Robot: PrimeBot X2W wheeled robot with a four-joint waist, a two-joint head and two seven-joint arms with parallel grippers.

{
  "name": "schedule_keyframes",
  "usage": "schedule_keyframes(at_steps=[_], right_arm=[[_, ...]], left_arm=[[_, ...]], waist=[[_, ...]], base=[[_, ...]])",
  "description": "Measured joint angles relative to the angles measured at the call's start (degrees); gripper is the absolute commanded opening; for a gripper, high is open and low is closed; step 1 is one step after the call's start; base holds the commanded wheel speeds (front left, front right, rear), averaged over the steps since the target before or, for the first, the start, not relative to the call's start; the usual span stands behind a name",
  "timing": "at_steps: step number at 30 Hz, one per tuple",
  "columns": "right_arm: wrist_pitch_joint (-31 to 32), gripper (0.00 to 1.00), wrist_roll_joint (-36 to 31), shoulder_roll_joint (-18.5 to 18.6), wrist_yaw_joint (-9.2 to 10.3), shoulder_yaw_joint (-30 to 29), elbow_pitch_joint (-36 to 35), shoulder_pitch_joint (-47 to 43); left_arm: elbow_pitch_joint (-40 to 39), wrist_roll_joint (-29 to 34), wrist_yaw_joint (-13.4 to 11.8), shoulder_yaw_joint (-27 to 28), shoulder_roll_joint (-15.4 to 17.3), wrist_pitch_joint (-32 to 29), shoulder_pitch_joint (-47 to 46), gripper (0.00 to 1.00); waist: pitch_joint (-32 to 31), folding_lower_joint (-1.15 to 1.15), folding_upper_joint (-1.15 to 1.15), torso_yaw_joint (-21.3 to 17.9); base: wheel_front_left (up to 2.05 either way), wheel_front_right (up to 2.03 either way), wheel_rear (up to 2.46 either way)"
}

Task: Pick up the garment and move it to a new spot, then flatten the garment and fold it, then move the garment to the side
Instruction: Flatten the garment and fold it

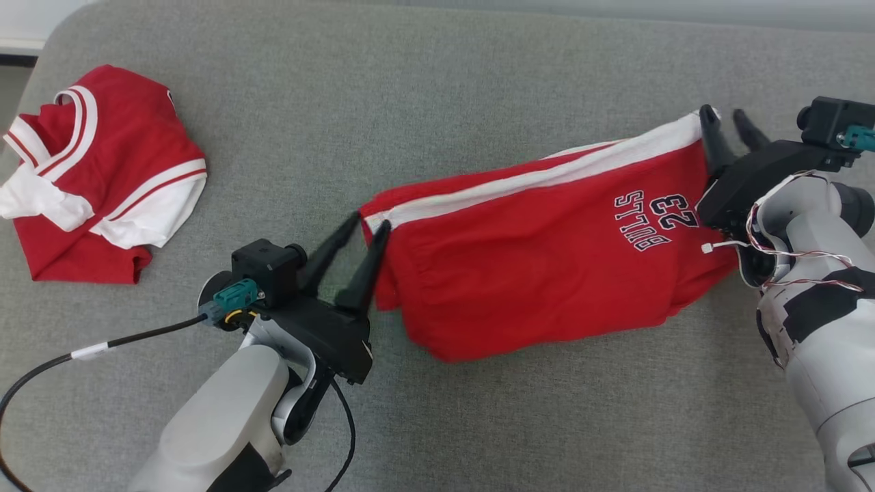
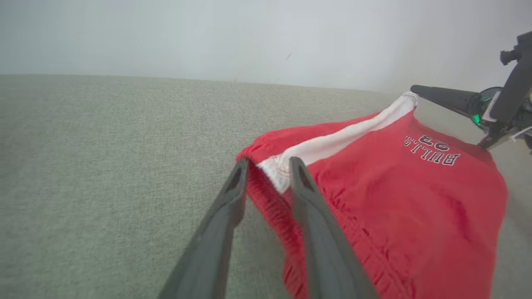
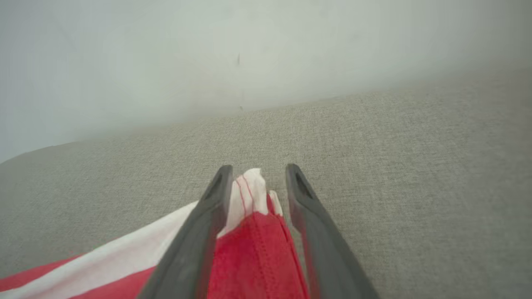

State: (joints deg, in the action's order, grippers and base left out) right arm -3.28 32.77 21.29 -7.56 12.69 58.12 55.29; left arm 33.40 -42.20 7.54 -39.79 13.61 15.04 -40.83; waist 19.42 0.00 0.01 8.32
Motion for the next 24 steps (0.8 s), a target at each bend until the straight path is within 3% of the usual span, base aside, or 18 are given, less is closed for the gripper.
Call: schedule_keyframes(at_steps=[6, 17, 24], right_arm=[[-1.8, 1.00, 2.7, 1.4, 0.00, 3.6, -0.3, -1.3], [-3.1, 1.00, 9.4, 5.4, 0.00, 7.9, -1.6, -11.9], [-2.7, 1.00, 11.1, 5.9, 0.00, 8.9, -1.1, -15.0]], left_arm=[[-3.9, 4.4, 0.0, 5.4, -0.2, 0.0, 3.1, 1.00], [-21.2, 18.4, -5.7, 23.5, -1.6, 0.0, 20.8, 1.00], [-26.6, 23.8, -7.0, 30.1, -2.8, 0.0, 29.2, 1.00]], waist=[[-2.5, 0.00, 0.00, -0.4], [-7.9, -0.01, -0.01, -0.1], [-8.9, -0.02, -0.01, 1.3]], base=[[0.00, 0.00, 0.00], [0.00, 0.00, 0.00], [0.00, 0.00, 0.00]])
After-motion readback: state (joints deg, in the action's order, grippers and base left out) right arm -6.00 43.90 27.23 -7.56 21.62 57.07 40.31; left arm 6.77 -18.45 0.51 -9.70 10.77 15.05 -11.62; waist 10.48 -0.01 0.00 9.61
